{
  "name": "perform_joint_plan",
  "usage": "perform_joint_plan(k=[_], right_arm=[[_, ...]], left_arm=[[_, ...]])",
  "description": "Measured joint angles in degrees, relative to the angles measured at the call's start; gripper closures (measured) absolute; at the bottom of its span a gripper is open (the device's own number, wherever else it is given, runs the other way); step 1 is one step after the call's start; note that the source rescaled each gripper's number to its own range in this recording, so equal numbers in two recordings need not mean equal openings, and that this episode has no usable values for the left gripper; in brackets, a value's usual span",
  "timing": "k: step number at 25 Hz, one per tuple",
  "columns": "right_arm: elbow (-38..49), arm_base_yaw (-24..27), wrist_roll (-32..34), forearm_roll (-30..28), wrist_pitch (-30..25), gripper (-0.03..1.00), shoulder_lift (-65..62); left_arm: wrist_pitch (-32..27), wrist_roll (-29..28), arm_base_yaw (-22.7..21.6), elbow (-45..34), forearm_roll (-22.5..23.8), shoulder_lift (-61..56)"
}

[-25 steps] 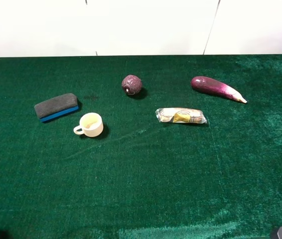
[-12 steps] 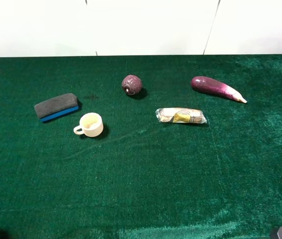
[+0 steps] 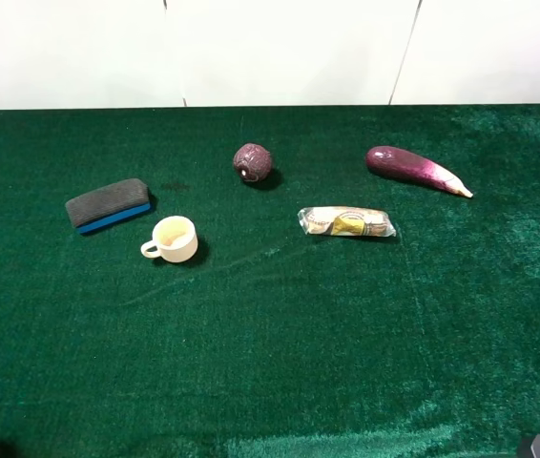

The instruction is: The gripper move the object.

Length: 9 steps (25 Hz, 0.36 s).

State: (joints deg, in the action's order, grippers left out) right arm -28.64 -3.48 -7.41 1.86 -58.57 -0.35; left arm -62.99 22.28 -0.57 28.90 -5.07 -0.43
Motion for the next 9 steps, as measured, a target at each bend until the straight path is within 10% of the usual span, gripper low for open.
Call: perform_joint_plan(k=[9], right_arm=[[0.0, 0.0, 0.4, 0.0, 0.0, -0.03, 0.0]], left_arm=[[0.0, 0.0, 0.0, 0.0, 0.0, 0.0]])
